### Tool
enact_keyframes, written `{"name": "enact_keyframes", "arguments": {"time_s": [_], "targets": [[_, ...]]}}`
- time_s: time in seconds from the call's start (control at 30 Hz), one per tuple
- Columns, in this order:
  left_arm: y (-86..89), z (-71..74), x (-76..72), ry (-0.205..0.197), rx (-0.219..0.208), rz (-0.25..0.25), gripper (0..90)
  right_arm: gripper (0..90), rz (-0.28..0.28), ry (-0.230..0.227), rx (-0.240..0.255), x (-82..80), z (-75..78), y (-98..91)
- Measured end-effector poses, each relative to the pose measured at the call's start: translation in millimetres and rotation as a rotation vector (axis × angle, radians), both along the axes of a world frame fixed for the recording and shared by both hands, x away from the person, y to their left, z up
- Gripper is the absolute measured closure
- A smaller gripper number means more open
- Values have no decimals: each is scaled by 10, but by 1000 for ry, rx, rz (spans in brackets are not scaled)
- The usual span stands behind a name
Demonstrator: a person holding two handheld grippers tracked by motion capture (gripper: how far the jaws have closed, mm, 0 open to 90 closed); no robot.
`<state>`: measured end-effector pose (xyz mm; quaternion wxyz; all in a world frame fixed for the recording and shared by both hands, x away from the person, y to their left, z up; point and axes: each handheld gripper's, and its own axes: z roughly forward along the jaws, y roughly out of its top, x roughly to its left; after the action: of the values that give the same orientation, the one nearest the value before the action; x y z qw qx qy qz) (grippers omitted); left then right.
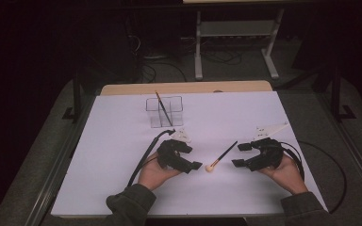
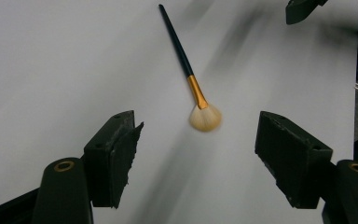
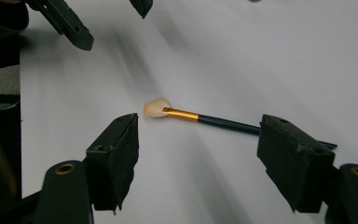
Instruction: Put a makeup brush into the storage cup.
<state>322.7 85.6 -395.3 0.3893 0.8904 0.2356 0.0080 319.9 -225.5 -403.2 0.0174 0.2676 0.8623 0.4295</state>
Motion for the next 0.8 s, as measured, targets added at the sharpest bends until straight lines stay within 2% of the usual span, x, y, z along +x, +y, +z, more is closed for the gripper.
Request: {"name": "enact_keyframes", "arguments": {"time_s": [0.3,0.37,0.53,0.57,0.67,0.8], "targets": [[-132,1,54,1,34,-6,300,281,1,4,-9,-1,-8,-21],[-161,7,69,-10,34,-9,305,280,3,0,-12,-4,-3,-22],[-238,3,83,-7,35,1,312,279,1,0,-10,-4,-2,-39],[-245,5,94,-10,52,-9,316,278,-1,4,-9,-4,0,-43],[-298,1,111,5,51,0,319,278,0,1,-9,-2,1,-55],[-367,-1,148,10,62,-14,333,278,-2,2,-8,-4,9,-76]]}}
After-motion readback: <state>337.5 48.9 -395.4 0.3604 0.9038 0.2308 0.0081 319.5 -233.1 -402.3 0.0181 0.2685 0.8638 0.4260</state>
